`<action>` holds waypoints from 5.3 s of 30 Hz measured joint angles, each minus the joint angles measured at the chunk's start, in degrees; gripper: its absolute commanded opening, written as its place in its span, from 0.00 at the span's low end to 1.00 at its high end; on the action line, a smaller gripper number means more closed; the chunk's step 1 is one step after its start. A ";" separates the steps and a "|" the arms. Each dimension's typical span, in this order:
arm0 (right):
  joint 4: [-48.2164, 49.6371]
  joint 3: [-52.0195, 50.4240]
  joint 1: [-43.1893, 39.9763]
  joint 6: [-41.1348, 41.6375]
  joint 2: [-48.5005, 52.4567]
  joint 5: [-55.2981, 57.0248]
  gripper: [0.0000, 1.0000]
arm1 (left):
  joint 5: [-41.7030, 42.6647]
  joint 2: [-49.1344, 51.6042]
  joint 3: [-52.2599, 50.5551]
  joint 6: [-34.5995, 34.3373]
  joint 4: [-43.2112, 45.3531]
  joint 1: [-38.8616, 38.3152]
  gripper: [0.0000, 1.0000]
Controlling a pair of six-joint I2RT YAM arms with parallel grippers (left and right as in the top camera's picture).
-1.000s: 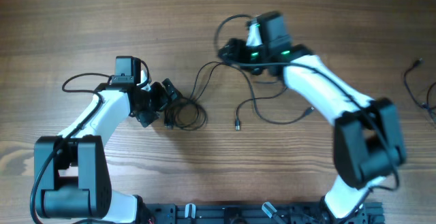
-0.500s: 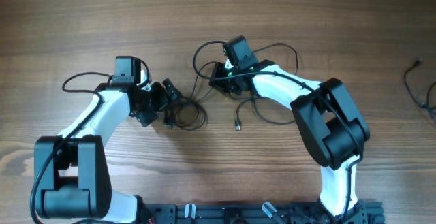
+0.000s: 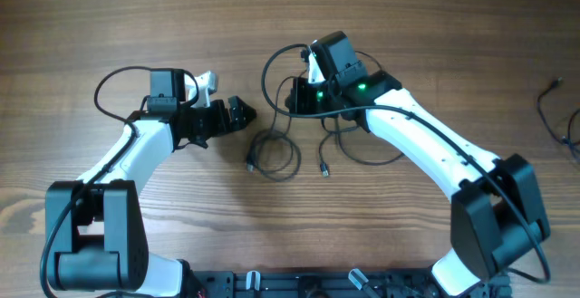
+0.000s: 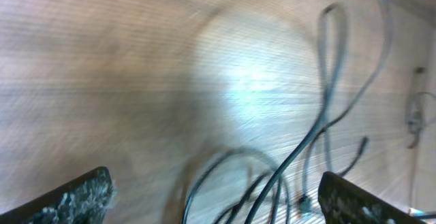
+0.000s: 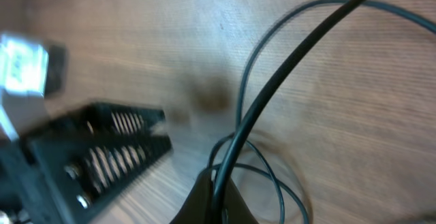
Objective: Untangle cables
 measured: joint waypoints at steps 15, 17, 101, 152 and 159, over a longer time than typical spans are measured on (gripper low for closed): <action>-6.47 -0.02 0.00 -8.74 -5.49 0.00 0.04 | 1.14 0.02 -0.11 1.33 8.70 -13.31 0.80; -6.75 -0.02 0.00 -8.98 -6.03 0.00 0.04 | -2.08 0.04 -0.11 -0.22 8.87 -15.96 0.77; -33.20 -2.45 -28.96 0.55 1.92 15.87 1.00 | -29.44 3.52 0.46 -17.31 -5.11 -4.92 0.08; -19.41 14.58 -42.12 -24.17 -6.47 22.27 0.04 | -29.46 3.50 0.59 -17.90 -5.68 -5.27 0.04; -20.55 14.58 -42.12 -24.17 -5.29 22.69 0.08 | -36.17 2.58 1.42 -20.98 -15.91 -4.15 0.04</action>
